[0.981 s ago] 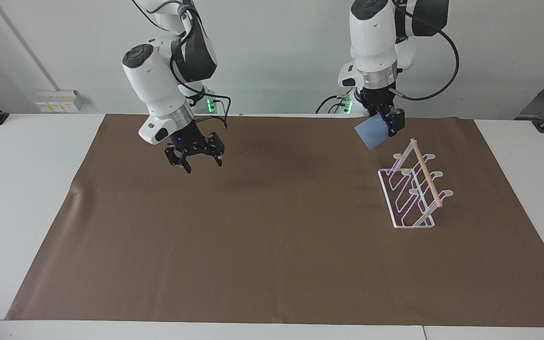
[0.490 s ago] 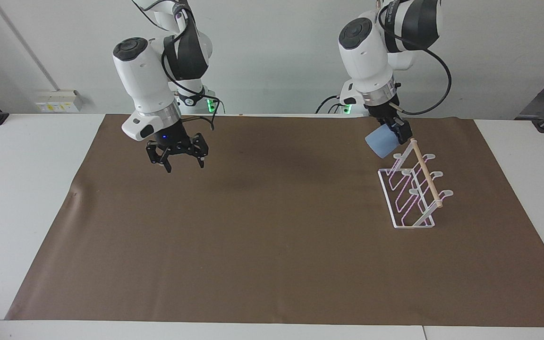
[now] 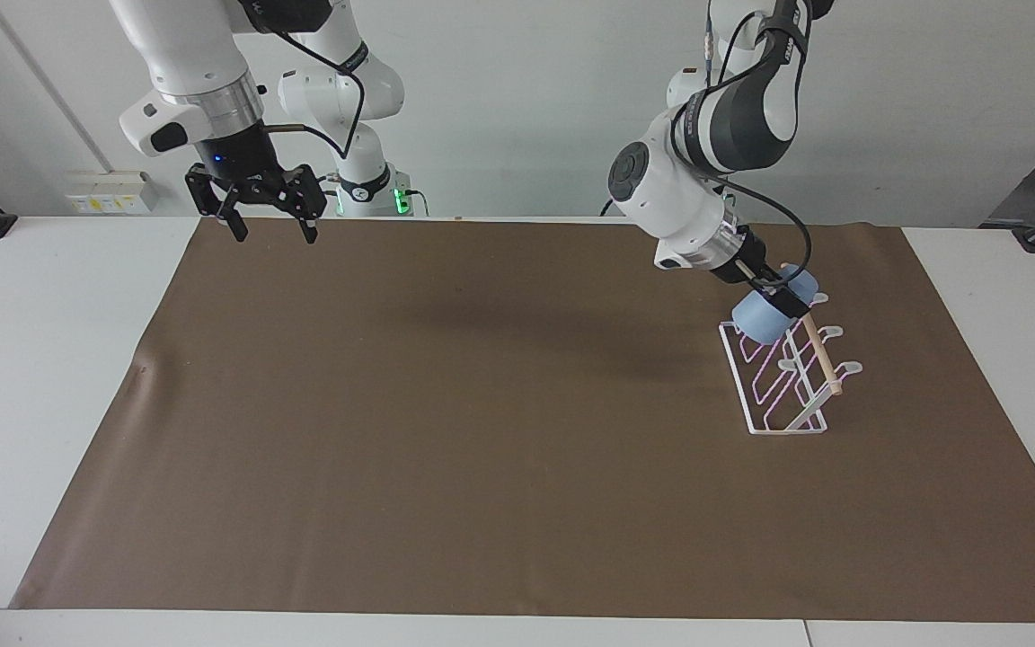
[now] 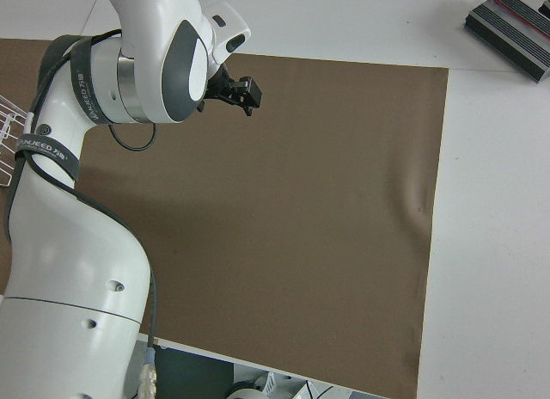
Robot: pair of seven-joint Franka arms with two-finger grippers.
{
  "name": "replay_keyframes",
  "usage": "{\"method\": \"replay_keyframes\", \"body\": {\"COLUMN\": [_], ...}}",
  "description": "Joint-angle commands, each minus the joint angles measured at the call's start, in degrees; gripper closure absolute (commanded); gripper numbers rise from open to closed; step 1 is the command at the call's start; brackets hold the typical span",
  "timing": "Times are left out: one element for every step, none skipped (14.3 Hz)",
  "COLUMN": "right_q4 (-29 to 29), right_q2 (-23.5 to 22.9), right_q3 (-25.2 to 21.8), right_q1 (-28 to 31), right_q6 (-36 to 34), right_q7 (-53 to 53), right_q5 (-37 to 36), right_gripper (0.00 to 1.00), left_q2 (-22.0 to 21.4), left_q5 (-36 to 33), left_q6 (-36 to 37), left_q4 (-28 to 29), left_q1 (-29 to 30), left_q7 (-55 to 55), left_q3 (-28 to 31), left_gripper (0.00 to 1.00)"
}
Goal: Hang cup on cup holder
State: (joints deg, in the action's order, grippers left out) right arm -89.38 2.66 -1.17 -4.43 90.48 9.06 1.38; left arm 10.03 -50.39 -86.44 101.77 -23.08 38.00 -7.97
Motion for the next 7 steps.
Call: {"method": "replay_keyframes", "body": {"right_q4": [2.73,1.85,0.88,-0.78,-3.14,-3.86,-4.22], "right_q2": [-0.56,0.05,0.23,0.85,2.16,2.61,2.7], "right_q3": [0.2,0.2,0.2,0.29,0.29,0.29,0.29], "right_q1": [1.97,2.41,2.5,2.5,2.33,2.24,2.32], "right_q6": [-3.47,-3.82,-3.56,-3.21,-2.68,-2.24,-1.8], "right_q7": [0.96,0.61,0.26,-0.09,-0.61,-2.27,-3.77], "right_q5": [-1.21,-0.77,-0.77,-0.85,-0.85,-1.03,-1.38], "right_gripper": [0.0,0.0,0.0,0.0,0.0,0.0,0.0], "left_q2": [2.28,2.54,2.8,3.5,3.77,3.77,3.77], "left_q5": [-4.01,-4.1,-4.19,-4.36,-4.45,-4.45,-5.06], "left_q6": [-0.47,-1.44,-2.49,-2.85,-2.94,-2.94,-2.42], "left_q4": [-0.78,-0.61,-0.61,-0.61,-0.69,-0.69,-0.69], "left_q1": [-0.3,-0.3,-0.04,-0.04,-0.04,-0.04,-0.04], "left_q7": [0.23,0.23,0.23,0.23,0.14,0.23,0.23], "left_q3": [0.15,0.23,0.24,0.24,0.24,0.32,0.32], "left_gripper": [1.0,1.0,1.0,1.0,1.0,1.0,1.0]}}
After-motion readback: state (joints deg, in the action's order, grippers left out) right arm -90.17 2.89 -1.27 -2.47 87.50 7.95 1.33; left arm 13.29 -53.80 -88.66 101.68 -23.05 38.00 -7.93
